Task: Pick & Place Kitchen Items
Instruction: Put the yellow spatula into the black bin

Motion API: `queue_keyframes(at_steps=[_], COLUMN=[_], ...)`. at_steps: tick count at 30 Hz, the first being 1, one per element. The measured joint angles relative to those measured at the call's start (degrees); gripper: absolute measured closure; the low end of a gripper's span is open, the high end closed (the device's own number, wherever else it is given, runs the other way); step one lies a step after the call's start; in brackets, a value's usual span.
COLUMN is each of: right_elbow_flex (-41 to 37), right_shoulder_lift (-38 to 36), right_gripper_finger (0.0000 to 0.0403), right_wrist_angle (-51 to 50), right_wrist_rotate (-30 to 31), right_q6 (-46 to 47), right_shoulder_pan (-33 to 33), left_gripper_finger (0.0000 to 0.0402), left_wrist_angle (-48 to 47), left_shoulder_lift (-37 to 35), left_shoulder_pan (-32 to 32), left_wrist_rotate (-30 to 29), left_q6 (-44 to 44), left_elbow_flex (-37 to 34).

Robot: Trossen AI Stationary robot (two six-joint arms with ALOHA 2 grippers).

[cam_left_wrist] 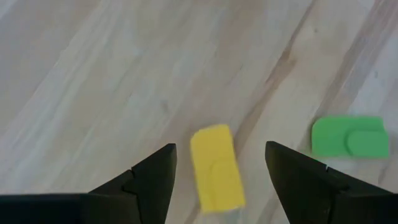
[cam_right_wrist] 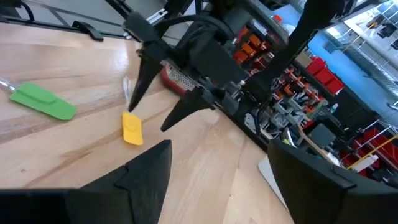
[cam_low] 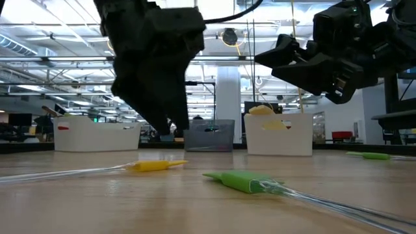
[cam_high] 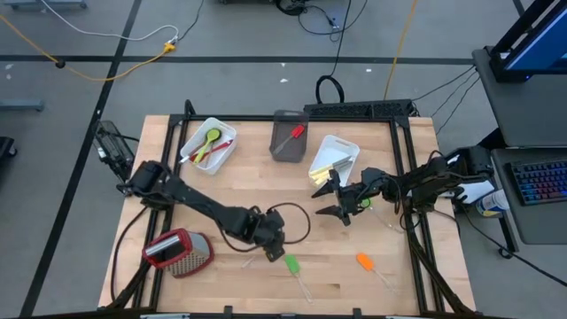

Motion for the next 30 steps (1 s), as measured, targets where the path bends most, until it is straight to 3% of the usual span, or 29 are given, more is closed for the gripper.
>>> queue_keyframes(at_steps=[10, 16, 21, 25, 30], right_elbow_flex=[-0.02, -0.04, -0.02, -0.02, -0.02], right_shoulder_lift=[-0.02, 0.00, 0.00, 0.00, 0.00], right_gripper_finger=[0.0147, 0.0149, 0.0149, 0.0149, 0.0149], right_wrist_angle=[-0.65, -0.80, -0.54, -0.53, -0.53], right_wrist_rotate=[-0.15, -0.17, -0.20, -0.20, -0.21], right_q6=[0.55, 0.48, 0.48, 0.46, 0.42], right_shoulder_pan=[0.00, 0.02, 0.02, 0.02, 0.02], left_gripper_finger=[0.0149, 0.0149, 0.0151, 0.0185, 0.0263], left_wrist_angle=[-0.57, 1.46, -2.30, -3.25, -3.56], left_shoulder_lift=[3.96, 7.22, 8.91, 8.98, 9.00], left_shoulder_pan=[-2.64, -2.85, -2.84, -2.73, -2.52], left_wrist_rotate=[-4.97, -3.84, -2.23, -1.15, -0.31], left_q6=[-0.44, -0.67, -2.77, -3.38, -3.46], left_elbow_flex=[-0.43, -0.12, -0.07, -0.03, -0.07])
